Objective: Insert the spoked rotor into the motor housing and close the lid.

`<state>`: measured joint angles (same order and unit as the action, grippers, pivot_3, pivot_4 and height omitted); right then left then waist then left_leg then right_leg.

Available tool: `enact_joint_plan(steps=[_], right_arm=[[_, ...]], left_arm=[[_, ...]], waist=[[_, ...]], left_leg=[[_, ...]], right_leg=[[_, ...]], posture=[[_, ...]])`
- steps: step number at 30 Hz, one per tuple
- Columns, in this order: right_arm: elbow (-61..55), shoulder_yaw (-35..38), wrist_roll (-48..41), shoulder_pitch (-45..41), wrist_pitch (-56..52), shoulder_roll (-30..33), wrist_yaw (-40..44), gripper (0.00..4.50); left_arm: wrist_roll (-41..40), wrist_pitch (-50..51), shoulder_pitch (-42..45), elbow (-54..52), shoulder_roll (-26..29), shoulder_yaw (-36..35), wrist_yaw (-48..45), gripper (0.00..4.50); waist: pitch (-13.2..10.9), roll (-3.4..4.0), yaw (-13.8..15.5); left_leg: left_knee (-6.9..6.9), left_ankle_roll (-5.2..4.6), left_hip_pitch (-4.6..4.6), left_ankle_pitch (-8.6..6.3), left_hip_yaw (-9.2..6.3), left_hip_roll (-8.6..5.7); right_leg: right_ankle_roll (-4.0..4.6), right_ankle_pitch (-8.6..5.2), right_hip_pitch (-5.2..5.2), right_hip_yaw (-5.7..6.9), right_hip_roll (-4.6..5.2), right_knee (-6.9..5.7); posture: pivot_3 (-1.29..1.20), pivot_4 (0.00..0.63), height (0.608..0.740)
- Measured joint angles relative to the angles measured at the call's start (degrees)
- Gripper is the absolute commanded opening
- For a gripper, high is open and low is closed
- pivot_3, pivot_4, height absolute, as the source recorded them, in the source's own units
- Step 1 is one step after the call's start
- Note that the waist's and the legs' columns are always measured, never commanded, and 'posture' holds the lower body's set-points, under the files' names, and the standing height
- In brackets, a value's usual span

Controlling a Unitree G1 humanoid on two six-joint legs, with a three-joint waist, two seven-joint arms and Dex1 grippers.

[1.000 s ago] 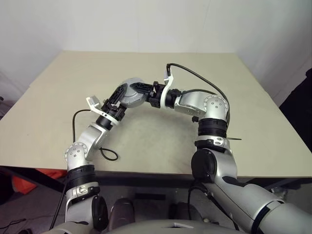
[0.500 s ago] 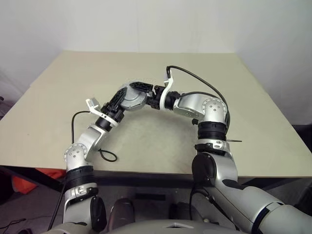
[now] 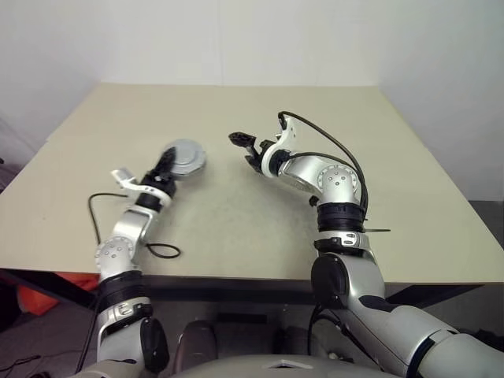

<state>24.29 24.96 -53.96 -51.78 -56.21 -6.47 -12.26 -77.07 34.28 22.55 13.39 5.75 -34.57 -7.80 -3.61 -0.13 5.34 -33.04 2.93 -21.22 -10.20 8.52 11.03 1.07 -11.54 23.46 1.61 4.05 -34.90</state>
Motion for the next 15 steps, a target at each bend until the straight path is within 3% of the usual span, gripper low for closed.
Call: enact_joint_plan(steps=[8, 14, 15], right_arm=[[-0.1, 0.2, 0.0, 0.8, 0.2, 0.0, -0.2, 4.47], [-0.1, 0.8, -0.4, 0.9, -0.2, -0.1, -0.4, 4.47], [-0.1, 0.8, -0.4, 0.9, -0.3, -0.1, -0.4, 4.50]], left_arm=[[10.9, -13.5, 2.0, 13.2, 5.2, -6.0, 5.4, 2.33], [14.6, -15.5, 4.4, 16.5, 5.8, -6.5, 5.7, 2.33], [15.0, -15.6, 4.4, 16.7, 6.0, -6.5, 5.5, 3.01]], waist=[[0.0, -0.21, 0.2], [0.0, -0.38, 0.2], [0.0, -0.38, 0.2]], left_leg=[[-0.05, -0.02, 0.04, -0.01, -0.05, -0.02], [-0.09, 0.02, 0.13, 0.01, -0.06, -0.08], [-0.09, 0.05, 0.14, 0.03, -0.06, -0.07]], right_leg=[[-0.13, 0.01, -0.12, 0.02, 0.02, 0.02], [-0.14, 0.07, -0.22, 0.04, 0.14, 0.00], [-0.14, 0.07, -0.22, 0.04, 0.14, -0.01]], posture=[[0.00, 0.000, 0.740], [0.00, 0.000, 0.740], [0.00, 0.000, 0.740]])
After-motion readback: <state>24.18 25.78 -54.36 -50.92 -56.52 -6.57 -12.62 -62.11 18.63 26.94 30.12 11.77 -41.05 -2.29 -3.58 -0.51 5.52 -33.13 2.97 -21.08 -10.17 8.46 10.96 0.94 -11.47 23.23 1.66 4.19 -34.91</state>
